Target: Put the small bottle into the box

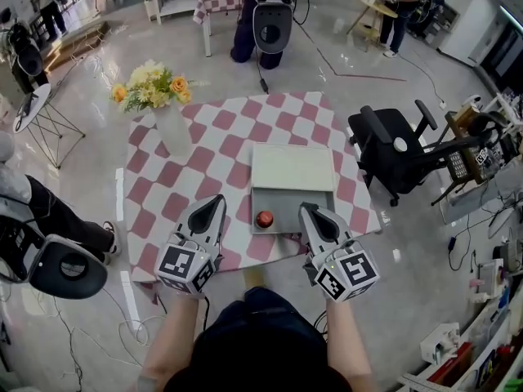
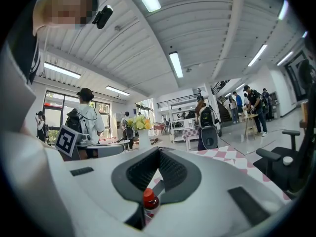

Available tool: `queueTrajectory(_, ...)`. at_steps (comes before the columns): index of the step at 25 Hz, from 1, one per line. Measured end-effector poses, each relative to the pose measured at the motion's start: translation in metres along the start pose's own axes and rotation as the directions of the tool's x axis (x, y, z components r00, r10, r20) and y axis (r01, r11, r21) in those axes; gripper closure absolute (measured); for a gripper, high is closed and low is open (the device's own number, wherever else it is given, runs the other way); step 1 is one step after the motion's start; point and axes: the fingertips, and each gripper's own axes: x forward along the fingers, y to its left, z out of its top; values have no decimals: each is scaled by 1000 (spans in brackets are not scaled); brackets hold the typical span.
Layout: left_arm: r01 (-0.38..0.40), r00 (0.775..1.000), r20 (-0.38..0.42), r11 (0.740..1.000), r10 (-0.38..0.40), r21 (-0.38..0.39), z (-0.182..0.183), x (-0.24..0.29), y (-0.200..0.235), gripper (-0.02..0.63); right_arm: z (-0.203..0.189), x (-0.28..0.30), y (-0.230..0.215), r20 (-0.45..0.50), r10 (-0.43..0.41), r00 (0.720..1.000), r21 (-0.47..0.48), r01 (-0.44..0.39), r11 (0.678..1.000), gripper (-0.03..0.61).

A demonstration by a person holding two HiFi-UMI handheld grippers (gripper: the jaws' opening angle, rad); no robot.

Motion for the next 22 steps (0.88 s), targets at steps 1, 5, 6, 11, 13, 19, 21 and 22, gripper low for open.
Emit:
queueTrajectory(1,-4,1000,2,1000,4,0,2,0,2,607,2,0,0,2,1,1000,-2,-1,1000,574)
queueTrajectory(5,-11,1000,13,1000,11,0,9,0,4,607,9,-1,0,11,7,1000,-7,-7,1000,575)
queueTrajectory(6,-9,1000,17,1000,9,1,10,0,3,607,10,-1,0,14,8,1000,-7,-8,1000,575)
queueTrajectory(11,-7,999,33,1000,7,7,20,3,3,607,20,-3,-3,29,7,1000,-3,-7,1000,574)
queueTrajectory(13,-8,999,36,1000,8,9,22,3,3,607,22,-3,-5,30,5,1000,-7,-5,1000,575)
queueTrajectory(19,-5,999,46,1000,5,6,24,5,0,607,24,-5,-8,35,11,999,-3,-10,1000,575)
queueTrajectory(21,-5,999,45,1000,4,7,25,4,-1,607,24,-5,-7,35,12,999,-1,-12,1000,575)
queueTrajectory(22,-5,999,45,1000,5,8,25,3,-1,607,24,-6,-7,35,13,999,-2,-13,1000,575)
